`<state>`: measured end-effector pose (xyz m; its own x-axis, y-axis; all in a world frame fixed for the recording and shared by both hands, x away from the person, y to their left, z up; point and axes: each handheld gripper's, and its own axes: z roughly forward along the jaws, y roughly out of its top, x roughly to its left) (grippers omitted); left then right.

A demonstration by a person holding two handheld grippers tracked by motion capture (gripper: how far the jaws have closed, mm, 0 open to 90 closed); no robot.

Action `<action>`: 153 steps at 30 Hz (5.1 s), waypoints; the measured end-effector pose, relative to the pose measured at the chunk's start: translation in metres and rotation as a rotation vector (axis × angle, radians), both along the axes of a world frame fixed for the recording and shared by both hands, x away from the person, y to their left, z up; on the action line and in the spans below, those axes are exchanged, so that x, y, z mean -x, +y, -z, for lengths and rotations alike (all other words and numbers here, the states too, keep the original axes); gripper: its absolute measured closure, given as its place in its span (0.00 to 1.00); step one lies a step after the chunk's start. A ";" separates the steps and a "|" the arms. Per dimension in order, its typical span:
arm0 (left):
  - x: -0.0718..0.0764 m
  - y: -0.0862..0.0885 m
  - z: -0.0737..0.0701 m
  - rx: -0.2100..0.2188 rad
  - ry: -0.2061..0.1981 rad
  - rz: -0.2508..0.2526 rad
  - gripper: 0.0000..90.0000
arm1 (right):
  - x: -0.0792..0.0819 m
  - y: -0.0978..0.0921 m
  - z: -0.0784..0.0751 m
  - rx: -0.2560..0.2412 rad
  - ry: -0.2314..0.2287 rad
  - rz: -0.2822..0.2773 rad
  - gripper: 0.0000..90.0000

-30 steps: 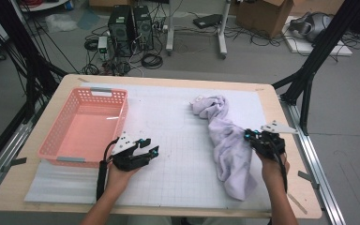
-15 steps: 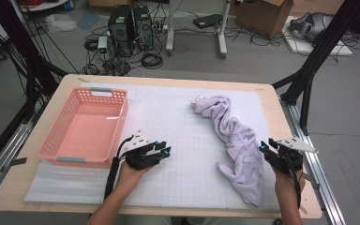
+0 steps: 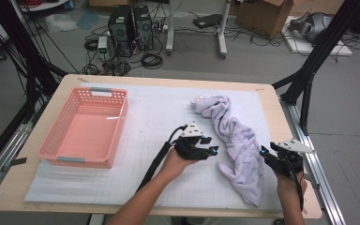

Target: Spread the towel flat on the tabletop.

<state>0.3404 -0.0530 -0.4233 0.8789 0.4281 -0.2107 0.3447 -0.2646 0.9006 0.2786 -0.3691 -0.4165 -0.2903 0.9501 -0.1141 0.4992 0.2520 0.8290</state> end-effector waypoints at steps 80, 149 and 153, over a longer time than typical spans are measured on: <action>0.026 0.138 0.024 -0.140 0.000 -0.274 0.77 | -0.005 0.018 0.007 0.005 0.040 0.003 0.75; -0.018 0.098 -0.008 -0.041 0.029 -0.319 0.92 | -0.009 0.127 0.028 -0.083 0.223 -0.665 0.99; -0.022 0.086 -0.017 -0.022 0.026 -0.297 0.92 | -0.007 0.121 0.022 -0.045 0.182 -0.602 1.00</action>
